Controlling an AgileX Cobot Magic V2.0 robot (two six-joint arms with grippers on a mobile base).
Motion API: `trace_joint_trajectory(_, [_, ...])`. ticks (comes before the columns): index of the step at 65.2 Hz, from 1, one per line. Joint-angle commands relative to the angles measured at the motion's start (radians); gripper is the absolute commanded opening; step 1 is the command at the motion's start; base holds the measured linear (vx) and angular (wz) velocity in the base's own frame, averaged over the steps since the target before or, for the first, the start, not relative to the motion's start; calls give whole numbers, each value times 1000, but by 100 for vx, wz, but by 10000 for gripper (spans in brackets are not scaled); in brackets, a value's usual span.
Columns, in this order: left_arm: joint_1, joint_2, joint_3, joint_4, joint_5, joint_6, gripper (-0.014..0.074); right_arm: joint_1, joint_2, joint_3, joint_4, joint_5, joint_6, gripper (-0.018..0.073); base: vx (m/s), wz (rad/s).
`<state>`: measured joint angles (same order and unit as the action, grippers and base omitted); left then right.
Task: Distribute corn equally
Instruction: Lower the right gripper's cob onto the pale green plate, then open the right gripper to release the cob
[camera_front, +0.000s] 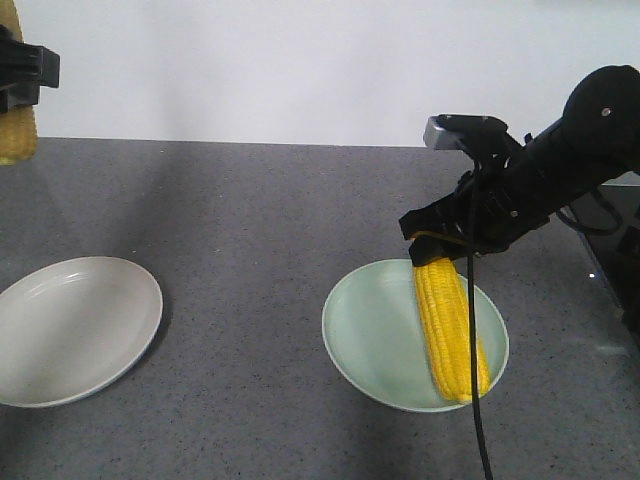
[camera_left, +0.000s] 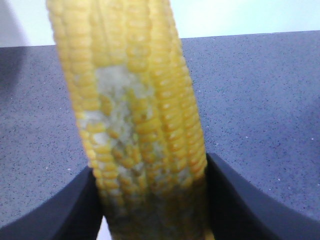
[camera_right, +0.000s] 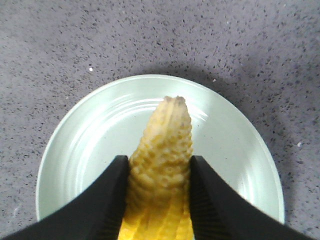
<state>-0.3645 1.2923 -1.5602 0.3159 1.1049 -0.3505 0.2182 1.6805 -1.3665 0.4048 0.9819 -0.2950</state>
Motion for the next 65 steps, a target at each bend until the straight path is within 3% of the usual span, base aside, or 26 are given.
trace_joint_trajectory(1, [0, -26, -22, 19, -61, -8, 128, -5, -22, -32, 27, -32, -5, 118, 0, 0])
trace_joint_trajectory(16, [0, -26, -22, 19, -61, -8, 128, -5, -4, -32, 27, -36, 27, 211, 0, 0])
trace_joint_trajectory(45, [0, -26, -22, 19, -61, -8, 128, -5, -4, -32, 24, -47, 38, 588, 0, 0])
trace_joint_trajectory(65, [0, -26, -22, 19, -61, -8, 128, -5, -12, -32, 18, -53, 38, 612, 0, 0])
